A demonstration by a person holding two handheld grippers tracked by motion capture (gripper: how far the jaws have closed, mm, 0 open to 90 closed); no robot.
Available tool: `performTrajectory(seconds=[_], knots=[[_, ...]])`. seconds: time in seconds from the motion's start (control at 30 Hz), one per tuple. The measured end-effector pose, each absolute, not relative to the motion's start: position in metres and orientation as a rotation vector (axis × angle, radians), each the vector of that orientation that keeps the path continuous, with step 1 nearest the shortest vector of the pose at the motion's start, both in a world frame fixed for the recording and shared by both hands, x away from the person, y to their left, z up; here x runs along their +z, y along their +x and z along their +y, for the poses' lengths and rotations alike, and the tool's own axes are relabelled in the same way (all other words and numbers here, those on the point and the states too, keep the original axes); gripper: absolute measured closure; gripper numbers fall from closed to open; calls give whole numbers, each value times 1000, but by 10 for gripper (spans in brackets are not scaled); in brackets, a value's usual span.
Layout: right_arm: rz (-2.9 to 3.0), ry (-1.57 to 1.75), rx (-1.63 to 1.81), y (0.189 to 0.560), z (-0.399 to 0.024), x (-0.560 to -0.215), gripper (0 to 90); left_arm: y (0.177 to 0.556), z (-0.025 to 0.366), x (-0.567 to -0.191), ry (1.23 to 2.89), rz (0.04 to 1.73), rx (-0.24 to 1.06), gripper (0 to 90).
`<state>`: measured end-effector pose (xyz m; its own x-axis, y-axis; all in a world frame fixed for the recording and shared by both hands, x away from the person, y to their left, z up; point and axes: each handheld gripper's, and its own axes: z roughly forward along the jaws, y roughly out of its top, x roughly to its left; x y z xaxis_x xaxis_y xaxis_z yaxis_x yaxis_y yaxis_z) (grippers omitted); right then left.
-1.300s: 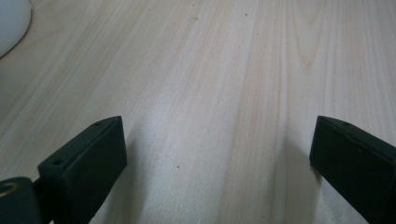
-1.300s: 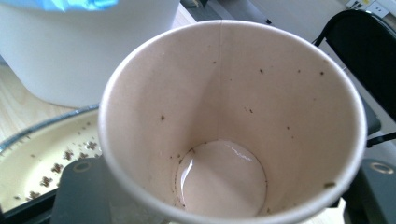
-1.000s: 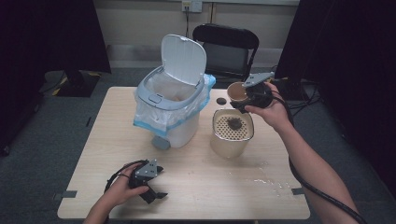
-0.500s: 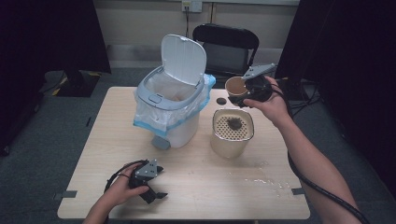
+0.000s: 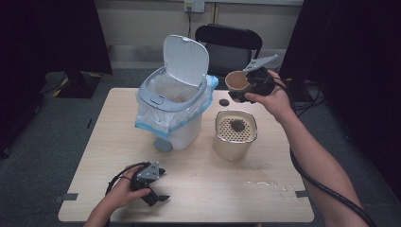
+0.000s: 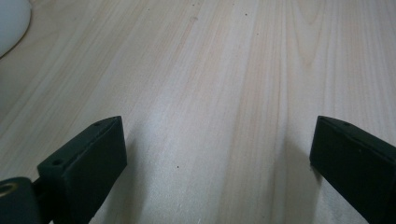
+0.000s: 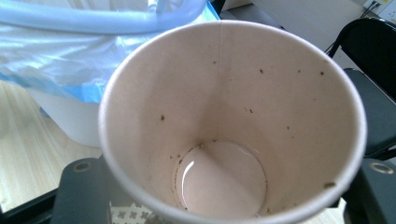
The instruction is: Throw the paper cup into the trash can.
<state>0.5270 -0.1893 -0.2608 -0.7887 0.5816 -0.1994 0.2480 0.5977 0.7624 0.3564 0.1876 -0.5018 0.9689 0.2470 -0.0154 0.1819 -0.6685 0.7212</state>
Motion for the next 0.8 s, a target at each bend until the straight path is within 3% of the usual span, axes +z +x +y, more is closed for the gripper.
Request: performTrajectory(seconds=[0.8], knots=[[2416, 644, 1104, 530, -164, -231, 287, 356, 188, -502, 2319, 300, 106, 33]])
